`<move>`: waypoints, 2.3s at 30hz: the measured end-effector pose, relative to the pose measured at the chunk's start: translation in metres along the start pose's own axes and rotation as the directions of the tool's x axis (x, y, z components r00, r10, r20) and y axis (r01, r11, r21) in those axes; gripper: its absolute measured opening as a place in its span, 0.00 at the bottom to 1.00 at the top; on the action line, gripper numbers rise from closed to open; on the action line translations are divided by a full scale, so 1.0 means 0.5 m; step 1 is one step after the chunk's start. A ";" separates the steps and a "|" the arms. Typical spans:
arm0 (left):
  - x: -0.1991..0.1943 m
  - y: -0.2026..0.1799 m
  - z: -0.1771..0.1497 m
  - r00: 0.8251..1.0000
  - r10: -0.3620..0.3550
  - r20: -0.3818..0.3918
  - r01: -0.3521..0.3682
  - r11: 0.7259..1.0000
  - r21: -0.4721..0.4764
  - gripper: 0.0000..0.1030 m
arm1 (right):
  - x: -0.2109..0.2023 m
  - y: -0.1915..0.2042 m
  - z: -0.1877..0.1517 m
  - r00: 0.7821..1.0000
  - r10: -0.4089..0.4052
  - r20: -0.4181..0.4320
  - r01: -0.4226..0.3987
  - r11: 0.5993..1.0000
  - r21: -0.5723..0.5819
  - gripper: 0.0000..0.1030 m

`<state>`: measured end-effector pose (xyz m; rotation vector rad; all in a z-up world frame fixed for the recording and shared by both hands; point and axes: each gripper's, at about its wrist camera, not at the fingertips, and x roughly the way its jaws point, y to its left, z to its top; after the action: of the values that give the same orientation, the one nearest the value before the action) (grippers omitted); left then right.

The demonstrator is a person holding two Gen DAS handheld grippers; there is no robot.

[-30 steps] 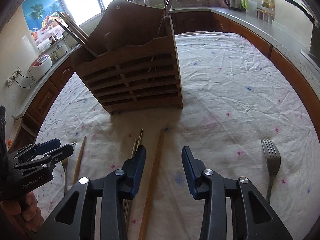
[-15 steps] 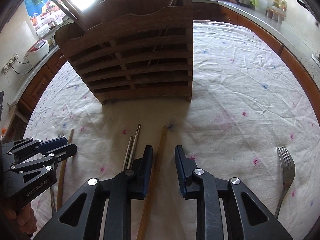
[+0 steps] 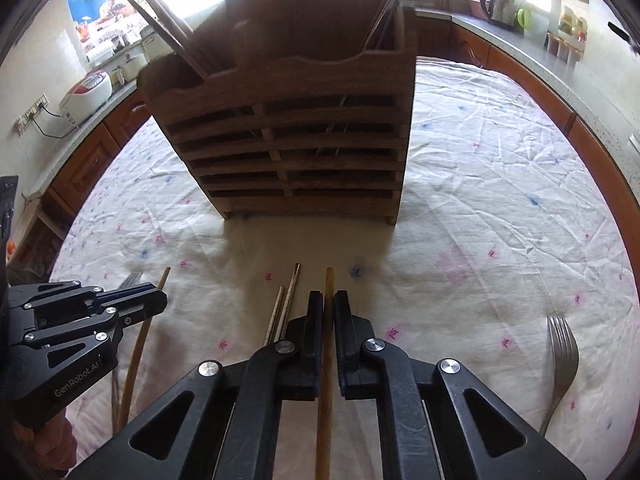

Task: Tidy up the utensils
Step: 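Close the left tool on a wooden chopstick while the right tool grasps another wooden chopstick, then raise the left tool's wooden chopstick over the holder while the right tool carries its chopstick there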

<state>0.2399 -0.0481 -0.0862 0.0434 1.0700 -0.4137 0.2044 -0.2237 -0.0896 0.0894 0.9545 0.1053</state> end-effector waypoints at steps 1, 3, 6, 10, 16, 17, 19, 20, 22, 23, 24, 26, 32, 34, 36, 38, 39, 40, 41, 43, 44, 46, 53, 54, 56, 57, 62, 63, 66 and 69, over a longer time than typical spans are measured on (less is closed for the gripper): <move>-0.015 -0.001 -0.001 1.000 -0.017 0.011 0.017 1.000 -0.008 0.05 | -0.016 -0.002 0.000 1.000 0.008 0.014 -0.008 1.000 0.001 0.05; -0.048 -0.002 -0.004 0.998 -0.040 0.045 0.041 0.999 -0.014 0.05 | -0.050 -0.006 -0.002 0.999 0.024 0.041 -0.024 1.000 -0.004 0.05; -0.100 -0.012 -0.010 0.994 -0.052 0.093 0.053 0.999 -0.009 0.05 | -0.097 -0.010 -0.003 0.996 0.045 0.080 -0.045 0.999 -0.005 0.05; -0.170 -0.019 -0.016 0.987 -0.068 0.149 0.069 0.998 -0.004 0.05 | -0.152 -0.022 -0.001 0.990 0.060 0.130 -0.060 0.998 -0.001 0.05; -0.267 -0.016 -0.032 0.968 -0.084 0.237 0.086 0.996 0.005 0.05 | -0.226 -0.008 0.006 0.977 0.059 0.204 -0.058 0.998 -0.009 0.05; -0.284 -0.017 -0.037 0.965 -0.087 0.249 0.088 0.996 0.005 0.05 | -0.238 -0.009 0.002 0.975 0.059 0.214 -0.058 0.998 -0.010 0.05; -0.308 -0.017 -0.044 0.958 -0.092 0.270 0.093 0.996 0.010 0.05 | -0.258 -0.007 -0.005 0.970 0.055 0.235 -0.053 0.998 -0.016 0.05; -0.319 -0.018 -0.048 0.955 -0.091 0.281 0.092 0.996 0.012 0.05 | -0.270 -0.006 -0.007 0.968 0.053 0.244 -0.050 0.999 -0.018 0.05; -0.337 -0.020 -0.055 0.950 -0.095 0.297 0.093 0.995 0.019 0.05 | -0.290 -0.004 -0.011 0.963 0.050 0.263 -0.046 0.999 -0.022 0.05; -0.344 -0.021 -0.058 0.948 -0.096 0.304 0.094 0.995 0.022 0.05 | -0.300 -0.003 -0.013 0.961 0.046 0.272 -0.041 0.999 -0.026 0.05; -0.351 -0.023 -0.061 0.945 -0.100 0.311 0.097 0.995 0.026 0.05 | -0.310 -0.001 -0.015 0.959 0.042 0.281 -0.036 0.999 -0.029 0.05; -0.361 -0.025 -0.065 0.941 -0.101 0.323 0.096 0.995 0.030 0.05 | -0.328 0.001 -0.019 0.955 0.038 0.295 -0.030 0.999 -0.031 0.05; -0.386 -0.026 -0.074 0.929 -0.101 0.357 0.096 0.995 0.031 0.05 | -0.369 -0.001 -0.024 0.942 0.029 0.335 -0.020 0.999 -0.029 0.05; -0.392 -0.026 -0.074 0.926 -0.100 0.365 0.095 0.995 0.031 0.05 | -0.381 0.000 -0.025 0.937 0.026 0.349 -0.016 0.999 -0.030 0.05; -0.396 -0.024 -0.075 0.923 -0.098 0.372 0.095 0.995 0.028 0.05 | -0.388 0.002 -0.023 0.933 0.024 0.360 -0.014 0.999 -0.031 0.05; -0.400 -0.022 -0.075 0.920 -0.100 0.378 0.099 0.995 0.023 0.05 | -0.393 0.003 -0.022 0.929 0.023 0.369 -0.013 1.000 -0.029 0.05; -0.402 -0.021 -0.074 0.918 -0.099 0.383 0.099 0.995 0.021 0.05 | -0.394 0.003 -0.021 0.928 0.023 0.373 -0.014 1.000 -0.027 0.05; -0.404 -0.020 -0.074 0.917 -0.098 0.387 0.099 0.995 0.019 0.05 | -0.395 0.003 -0.020 0.926 0.024 0.377 -0.016 1.000 -0.026 0.05; -0.405 -0.019 -0.072 0.916 -0.098 0.390 0.099 0.995 0.017 0.05 | -0.397 0.002 -0.018 0.925 0.024 0.379 -0.017 1.000 -0.024 0.05; -0.408 -0.018 -0.070 0.913 -0.096 0.397 0.098 0.995 0.015 0.05 | -0.397 0.002 -0.015 0.923 0.026 0.383 -0.019 1.000 -0.022 0.05; -0.409 -0.017 -0.068 0.911 -0.096 0.401 0.098 0.995 0.014 0.05 | -0.396 0.002 -0.013 0.923 0.028 0.384 -0.021 1.000 -0.021 0.05; -0.411 -0.017 -0.064 0.909 -0.094 0.407 0.097 0.995 0.014 0.05 | -0.395 0.001 -0.010 0.921 0.030 0.387 -0.025 1.000 -0.019 0.05; -0.416 -0.013 -0.047 0.902 -0.094 0.421 0.100 0.995 0.008 0.05 | -0.392 -0.001 0.002 0.917 0.037 0.398 -0.034 0.999 -0.014 0.05; -0.417 -0.012 -0.045 0.901 -0.095 0.423 0.101 0.995 0.008 0.05 | -0.391 -0.001 0.004 0.916 0.038 0.398 -0.036 0.999 -0.013 0.05; -0.418 -0.011 -0.039 0.900 -0.095 0.426 0.102 0.995 0.007 0.05 | -0.390 -0.002 0.008 0.917 0.040 0.397 -0.038 0.999 -0.013 0.05; -0.418 -0.010 -0.037 0.899 -0.096 0.428 0.103 0.995 0.008 0.05 | -0.391 -0.002 0.008 0.917 0.040 0.398 -0.038 0.999 -0.013 0.05; -0.421 -0.011 -0.025 0.895 -0.097 0.436 0.105 0.994 0.007 0.05 | -0.393 -0.006 0.017 0.913 0.040 0.406 -0.039 0.999 -0.010 0.05; -0.421 -0.011 -0.023 0.894 -0.098 0.438 0.106 0.994 0.007 0.05 | -0.394 -0.006 0.019 0.912 0.038 0.409 -0.038 0.999 -0.009 0.05; -0.425 -0.011 -0.016 0.889 -0.100 0.448 0.109 0.994 0.007 0.05 | -0.397 -0.012 0.026 0.908 0.038 0.418 -0.040 0.999 -0.004 0.05; -0.429 -0.010 -0.008 0.882 -0.107 0.459 0.117 0.993 0.008 0.05 | -0.399 -0.016 0.033 0.904 0.038 0.426 -0.042 0.999 0.000 0.05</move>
<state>0.1465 0.0143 0.0964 -0.1312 0.6080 -0.4890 0.1037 -0.2577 0.0805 0.1349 0.5143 0.1135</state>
